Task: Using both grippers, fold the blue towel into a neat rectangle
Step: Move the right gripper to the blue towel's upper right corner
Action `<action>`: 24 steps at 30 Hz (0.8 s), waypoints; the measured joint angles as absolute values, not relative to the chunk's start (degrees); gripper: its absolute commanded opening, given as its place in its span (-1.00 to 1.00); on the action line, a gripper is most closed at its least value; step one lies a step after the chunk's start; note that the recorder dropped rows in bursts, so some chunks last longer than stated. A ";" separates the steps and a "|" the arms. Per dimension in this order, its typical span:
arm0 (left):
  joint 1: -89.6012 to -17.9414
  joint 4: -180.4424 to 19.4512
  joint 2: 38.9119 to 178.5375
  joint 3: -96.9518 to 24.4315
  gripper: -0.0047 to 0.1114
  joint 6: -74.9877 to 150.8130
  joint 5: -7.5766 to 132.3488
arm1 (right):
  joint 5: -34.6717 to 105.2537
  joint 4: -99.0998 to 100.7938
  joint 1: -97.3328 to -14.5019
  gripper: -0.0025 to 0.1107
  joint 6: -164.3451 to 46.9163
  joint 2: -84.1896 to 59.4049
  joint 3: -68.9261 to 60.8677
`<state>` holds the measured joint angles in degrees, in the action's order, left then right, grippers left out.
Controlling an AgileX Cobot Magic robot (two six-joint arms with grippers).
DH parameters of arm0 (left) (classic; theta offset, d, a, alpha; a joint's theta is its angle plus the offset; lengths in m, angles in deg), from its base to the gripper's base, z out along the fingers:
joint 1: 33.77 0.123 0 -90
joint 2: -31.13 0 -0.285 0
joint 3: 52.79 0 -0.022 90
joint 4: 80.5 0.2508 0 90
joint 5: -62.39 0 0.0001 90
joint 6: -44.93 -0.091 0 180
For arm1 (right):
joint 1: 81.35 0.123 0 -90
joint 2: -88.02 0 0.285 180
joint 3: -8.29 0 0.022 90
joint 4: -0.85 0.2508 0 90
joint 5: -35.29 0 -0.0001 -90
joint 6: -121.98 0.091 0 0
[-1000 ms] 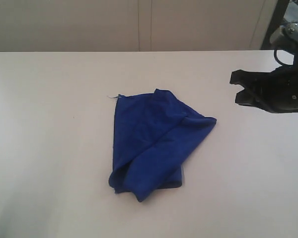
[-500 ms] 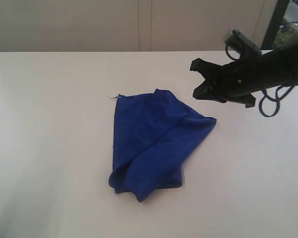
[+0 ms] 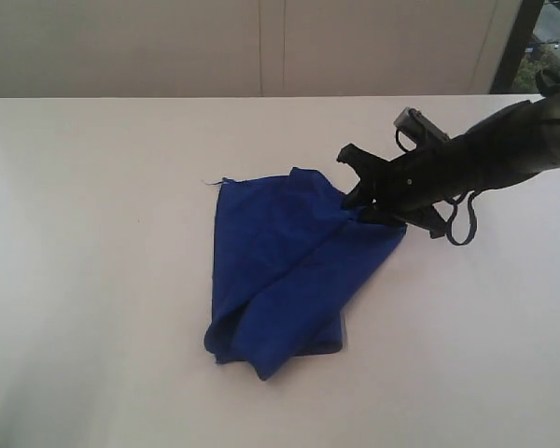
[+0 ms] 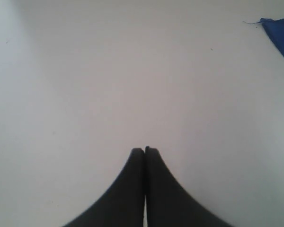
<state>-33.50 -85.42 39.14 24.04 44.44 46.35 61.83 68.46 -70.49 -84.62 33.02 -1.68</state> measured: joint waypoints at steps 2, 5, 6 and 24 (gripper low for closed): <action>-33.50 -85.42 39.14 24.04 -0.92 44.44 46.35 | 61.83 69.45 -70.04 -0.38 -84.62 33.70 -1.54; -33.50 -85.42 39.14 24.04 -0.92 44.44 46.35 | 61.83 70.82 -69.12 -0.38 -84.62 34.89 -1.54; -33.50 -85.42 39.14 24.04 -0.92 44.44 46.35 | 61.83 71.56 -68.70 -0.38 -84.62 35.02 -1.54; -33.50 -85.42 39.14 24.04 -0.92 44.44 46.35 | 62.57 72.89 -68.01 -0.96 -84.62 35.24 1.27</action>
<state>-33.50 -85.42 39.14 24.04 44.44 46.35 62.57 72.89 -68.01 -84.62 35.24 1.27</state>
